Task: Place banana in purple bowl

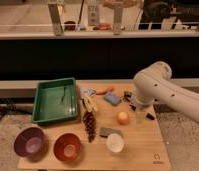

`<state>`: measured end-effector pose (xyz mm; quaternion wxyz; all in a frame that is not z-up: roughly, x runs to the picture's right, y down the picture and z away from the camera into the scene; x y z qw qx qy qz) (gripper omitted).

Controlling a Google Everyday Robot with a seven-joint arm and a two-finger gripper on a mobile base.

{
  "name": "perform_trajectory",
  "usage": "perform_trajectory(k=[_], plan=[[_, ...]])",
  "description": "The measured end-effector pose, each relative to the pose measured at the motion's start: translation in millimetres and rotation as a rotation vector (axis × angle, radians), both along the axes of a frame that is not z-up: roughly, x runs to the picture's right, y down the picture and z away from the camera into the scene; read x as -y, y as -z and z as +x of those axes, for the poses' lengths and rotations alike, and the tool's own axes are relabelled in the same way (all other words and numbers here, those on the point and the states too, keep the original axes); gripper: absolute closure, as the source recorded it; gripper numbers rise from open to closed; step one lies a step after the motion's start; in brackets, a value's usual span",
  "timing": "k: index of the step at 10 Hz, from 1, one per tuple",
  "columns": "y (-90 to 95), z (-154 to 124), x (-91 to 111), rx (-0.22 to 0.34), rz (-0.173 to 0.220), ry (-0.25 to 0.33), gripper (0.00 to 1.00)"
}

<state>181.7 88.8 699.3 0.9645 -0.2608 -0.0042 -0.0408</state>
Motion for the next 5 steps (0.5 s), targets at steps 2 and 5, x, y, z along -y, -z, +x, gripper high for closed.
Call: perform_trajectory(k=[2,5], plan=[[-4.5,-29,3,0.023,0.009,0.029,0.20],[-11.1,-69,9,0.050,0.023,0.069,0.20]])
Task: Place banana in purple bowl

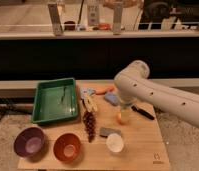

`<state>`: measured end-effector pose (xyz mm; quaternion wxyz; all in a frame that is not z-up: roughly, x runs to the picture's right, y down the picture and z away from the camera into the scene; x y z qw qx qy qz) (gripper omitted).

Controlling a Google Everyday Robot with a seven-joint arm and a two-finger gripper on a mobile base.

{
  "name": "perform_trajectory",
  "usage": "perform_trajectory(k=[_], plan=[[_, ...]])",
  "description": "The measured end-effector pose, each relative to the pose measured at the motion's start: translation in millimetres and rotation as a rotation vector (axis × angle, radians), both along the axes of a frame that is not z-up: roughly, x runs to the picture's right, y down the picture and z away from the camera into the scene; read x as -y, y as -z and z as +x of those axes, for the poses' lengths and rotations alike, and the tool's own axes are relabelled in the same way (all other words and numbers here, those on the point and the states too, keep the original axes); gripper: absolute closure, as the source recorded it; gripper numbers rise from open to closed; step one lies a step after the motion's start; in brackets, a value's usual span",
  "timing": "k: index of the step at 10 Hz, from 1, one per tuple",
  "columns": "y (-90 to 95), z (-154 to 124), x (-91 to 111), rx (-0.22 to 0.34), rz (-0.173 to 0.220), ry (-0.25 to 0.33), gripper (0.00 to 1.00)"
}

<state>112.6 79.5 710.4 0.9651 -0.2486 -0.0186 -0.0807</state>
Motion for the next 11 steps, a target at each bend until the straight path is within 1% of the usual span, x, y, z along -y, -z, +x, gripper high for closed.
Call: perform_trajectory(k=[3,6,9,11], plan=[[-8.7,-39,7,0.024,0.027,0.024,0.20],[-16.5,-59,16,0.037,0.046,0.028,0.20],[-25.2,-81,27,0.054,0.074,0.028,0.20],[-31.0,-95,34,0.062,0.085,0.020,0.20]])
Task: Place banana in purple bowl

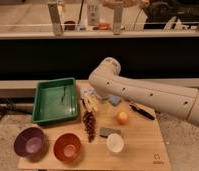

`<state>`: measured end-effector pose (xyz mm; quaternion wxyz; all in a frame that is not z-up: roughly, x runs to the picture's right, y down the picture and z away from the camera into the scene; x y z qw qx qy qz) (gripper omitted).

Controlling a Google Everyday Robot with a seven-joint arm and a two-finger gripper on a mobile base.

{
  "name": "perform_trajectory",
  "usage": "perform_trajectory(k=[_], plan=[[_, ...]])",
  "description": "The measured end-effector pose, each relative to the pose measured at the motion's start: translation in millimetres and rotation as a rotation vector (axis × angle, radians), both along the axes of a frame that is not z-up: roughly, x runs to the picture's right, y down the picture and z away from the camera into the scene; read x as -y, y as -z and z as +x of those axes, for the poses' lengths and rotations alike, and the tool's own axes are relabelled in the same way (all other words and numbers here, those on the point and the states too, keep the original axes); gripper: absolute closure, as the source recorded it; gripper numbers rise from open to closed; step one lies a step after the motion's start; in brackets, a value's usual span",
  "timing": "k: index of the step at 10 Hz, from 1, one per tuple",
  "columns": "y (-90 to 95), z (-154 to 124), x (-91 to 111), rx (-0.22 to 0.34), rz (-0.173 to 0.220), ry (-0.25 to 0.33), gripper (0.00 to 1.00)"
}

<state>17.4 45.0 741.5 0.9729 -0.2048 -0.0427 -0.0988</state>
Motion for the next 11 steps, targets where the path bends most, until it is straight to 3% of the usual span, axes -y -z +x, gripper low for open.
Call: perform_trajectory(k=[4,11], plan=[[-8.7,-9,18,0.007,0.017,-0.038,0.20],[-21.6,-32,29,0.016,0.045,-0.090,0.20]])
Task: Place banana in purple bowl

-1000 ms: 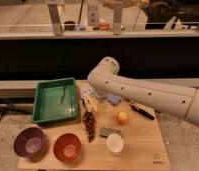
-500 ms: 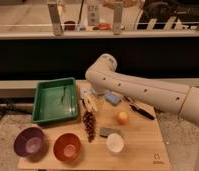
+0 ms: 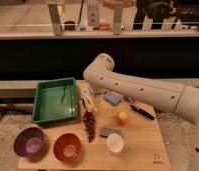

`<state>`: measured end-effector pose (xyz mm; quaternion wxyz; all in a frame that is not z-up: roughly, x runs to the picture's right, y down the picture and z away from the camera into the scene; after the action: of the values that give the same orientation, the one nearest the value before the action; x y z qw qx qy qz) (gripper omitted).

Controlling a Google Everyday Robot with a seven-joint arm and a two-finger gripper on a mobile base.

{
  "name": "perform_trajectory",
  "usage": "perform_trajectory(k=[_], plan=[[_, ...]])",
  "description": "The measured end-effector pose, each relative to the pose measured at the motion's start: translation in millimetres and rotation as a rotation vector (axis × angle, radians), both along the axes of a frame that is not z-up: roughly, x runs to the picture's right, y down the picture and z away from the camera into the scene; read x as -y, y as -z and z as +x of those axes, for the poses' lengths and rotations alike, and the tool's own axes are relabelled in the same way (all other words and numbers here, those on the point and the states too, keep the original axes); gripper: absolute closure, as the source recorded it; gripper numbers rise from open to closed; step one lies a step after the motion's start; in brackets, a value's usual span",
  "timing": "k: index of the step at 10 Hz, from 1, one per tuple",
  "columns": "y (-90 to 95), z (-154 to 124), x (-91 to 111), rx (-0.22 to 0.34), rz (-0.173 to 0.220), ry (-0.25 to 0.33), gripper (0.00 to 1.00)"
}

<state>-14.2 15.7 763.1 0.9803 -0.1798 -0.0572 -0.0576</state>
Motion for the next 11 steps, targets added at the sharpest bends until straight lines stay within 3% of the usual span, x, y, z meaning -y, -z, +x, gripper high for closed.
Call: perform_trajectory(k=[11], plan=[[-29.8,-15,22,0.013,0.027,-0.051,0.20]])
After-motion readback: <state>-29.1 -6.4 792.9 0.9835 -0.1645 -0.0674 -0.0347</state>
